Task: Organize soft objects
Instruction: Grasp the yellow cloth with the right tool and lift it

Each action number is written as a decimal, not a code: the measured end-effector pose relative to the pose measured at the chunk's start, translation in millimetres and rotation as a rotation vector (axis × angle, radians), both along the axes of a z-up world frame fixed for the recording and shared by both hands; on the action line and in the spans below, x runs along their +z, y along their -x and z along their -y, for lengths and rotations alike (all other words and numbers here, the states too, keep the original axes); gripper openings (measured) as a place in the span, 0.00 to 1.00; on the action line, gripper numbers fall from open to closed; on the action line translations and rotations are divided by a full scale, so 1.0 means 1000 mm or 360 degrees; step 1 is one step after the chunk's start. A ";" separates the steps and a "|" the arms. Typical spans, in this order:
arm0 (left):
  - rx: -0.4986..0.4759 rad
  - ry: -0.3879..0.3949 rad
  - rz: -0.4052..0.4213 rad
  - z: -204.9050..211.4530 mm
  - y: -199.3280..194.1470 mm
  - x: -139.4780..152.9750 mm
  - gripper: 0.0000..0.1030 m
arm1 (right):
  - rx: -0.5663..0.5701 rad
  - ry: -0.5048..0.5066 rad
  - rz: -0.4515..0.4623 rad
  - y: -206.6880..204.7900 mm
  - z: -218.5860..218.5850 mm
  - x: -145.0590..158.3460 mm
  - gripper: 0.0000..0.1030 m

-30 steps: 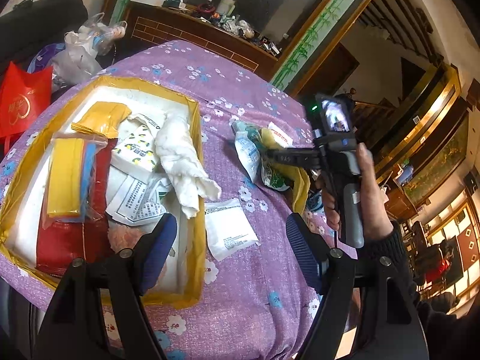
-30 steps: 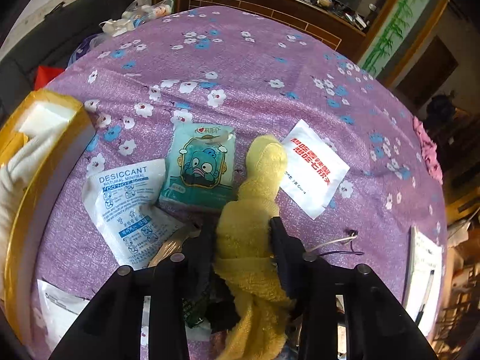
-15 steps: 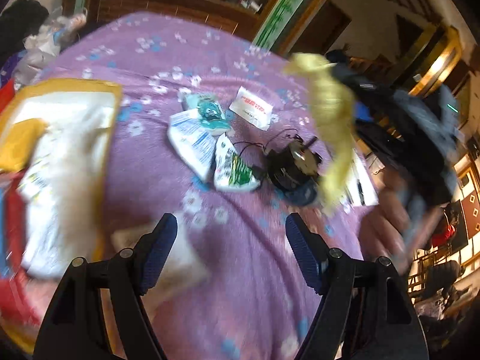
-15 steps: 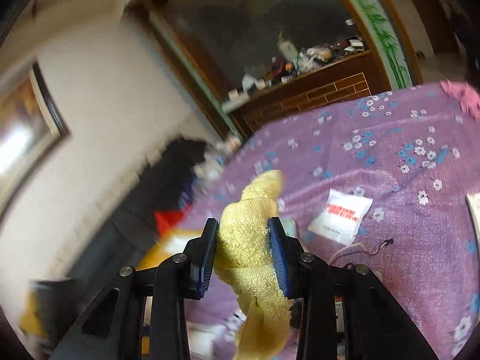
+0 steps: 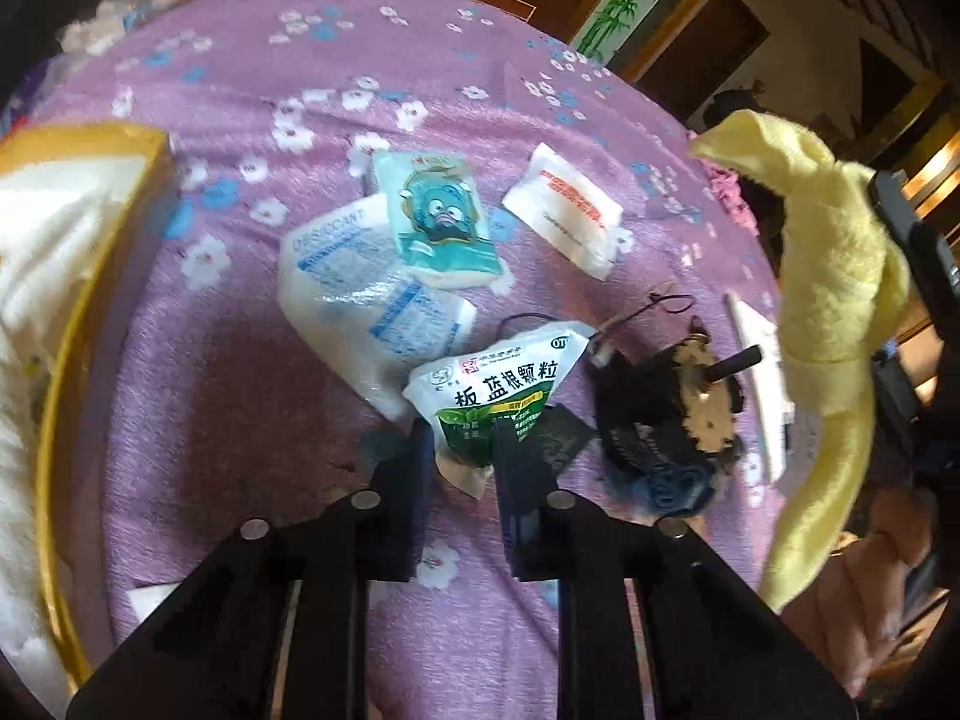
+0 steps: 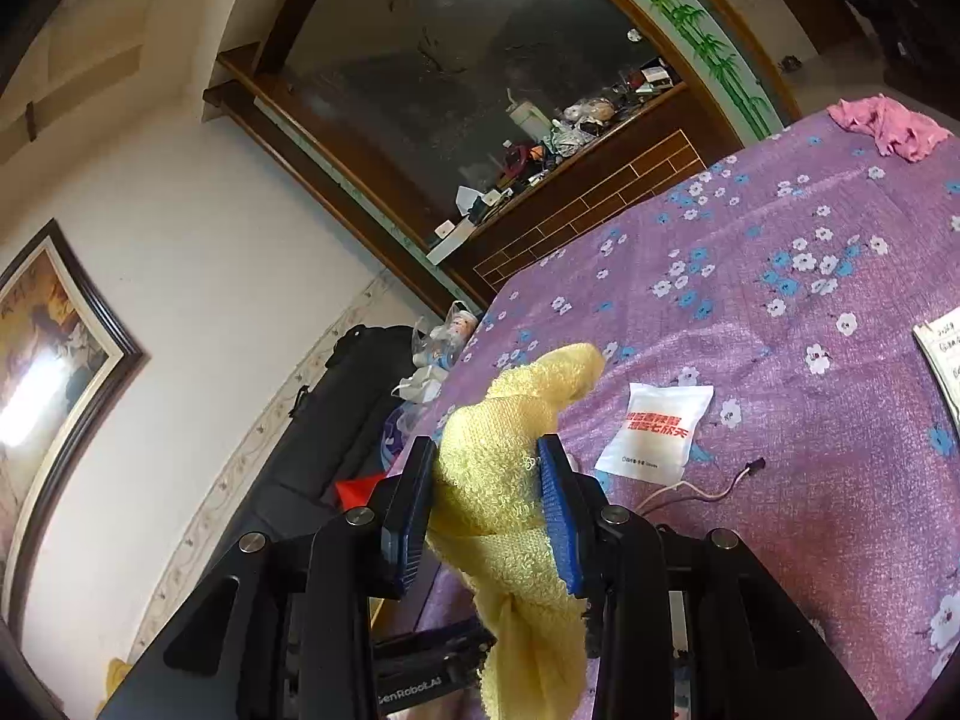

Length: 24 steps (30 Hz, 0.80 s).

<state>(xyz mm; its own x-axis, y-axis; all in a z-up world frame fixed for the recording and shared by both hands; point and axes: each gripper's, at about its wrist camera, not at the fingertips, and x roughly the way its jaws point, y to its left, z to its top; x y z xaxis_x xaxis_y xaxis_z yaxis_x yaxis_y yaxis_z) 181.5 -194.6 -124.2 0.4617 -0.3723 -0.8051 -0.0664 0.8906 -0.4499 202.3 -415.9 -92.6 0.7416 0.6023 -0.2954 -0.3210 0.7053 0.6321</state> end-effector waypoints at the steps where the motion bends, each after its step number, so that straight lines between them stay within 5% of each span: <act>1: 0.0004 0.0014 0.0017 -0.001 0.001 0.002 0.00 | 0.0002 0.0005 0.0001 0.005 -0.002 0.007 0.33; 10: -0.0047 0.0161 0.0048 -0.016 0.025 0.023 0.00 | 0.0000 0.0010 0.0007 0.020 -0.005 0.020 0.33; 13: -0.0161 0.0073 0.0066 -0.012 0.038 0.034 0.09 | 0.0010 0.0031 0.0008 0.017 -0.007 0.020 0.33; 17: -0.0115 -0.0019 0.0142 -0.017 0.038 0.039 0.56 | 0.0032 0.0024 0.0004 0.014 -0.007 0.020 0.33; 24: -0.0094 -0.0121 0.0021 -0.013 0.003 0.012 0.56 | 0.0045 0.0025 -0.0011 0.009 -0.006 0.019 0.33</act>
